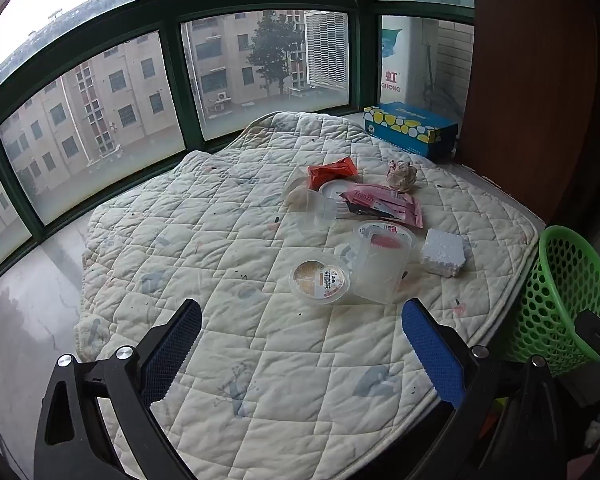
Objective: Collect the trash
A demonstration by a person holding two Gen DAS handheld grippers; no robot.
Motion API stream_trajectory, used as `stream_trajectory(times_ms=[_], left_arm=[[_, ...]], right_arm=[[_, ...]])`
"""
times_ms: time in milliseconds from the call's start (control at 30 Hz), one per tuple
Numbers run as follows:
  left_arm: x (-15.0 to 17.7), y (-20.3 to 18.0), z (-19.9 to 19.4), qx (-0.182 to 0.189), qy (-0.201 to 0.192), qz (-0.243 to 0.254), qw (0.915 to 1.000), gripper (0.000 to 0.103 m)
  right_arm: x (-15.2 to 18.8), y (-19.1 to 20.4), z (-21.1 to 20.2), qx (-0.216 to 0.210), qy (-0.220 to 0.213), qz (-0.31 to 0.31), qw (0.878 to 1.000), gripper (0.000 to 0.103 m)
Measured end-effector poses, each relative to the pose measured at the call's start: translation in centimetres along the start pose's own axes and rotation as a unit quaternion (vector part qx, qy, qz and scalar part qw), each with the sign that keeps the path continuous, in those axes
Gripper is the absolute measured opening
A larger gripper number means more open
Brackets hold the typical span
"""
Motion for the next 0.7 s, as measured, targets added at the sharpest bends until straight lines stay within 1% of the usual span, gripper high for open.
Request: stream_trajectory(times_ms=[700], left_arm=[[-0.22, -0.68, -0.06, 0.011, 0.000, 0.005, 0.9999, 0.097]], right_arm=[[-0.26, -0.40, -0.60, 0.016, -0.007, -0.002, 1.000, 0.098]])
Point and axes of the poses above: each gripper's, at about its wrist camera, not at the fingertips, and z roughly the way its jaws point, y to its left, x to its underside, the point moved 5 cm from there along z, roughly the way its jaws point, and after that the axes turned 9 degrees about -z, right-handed, at the moved point
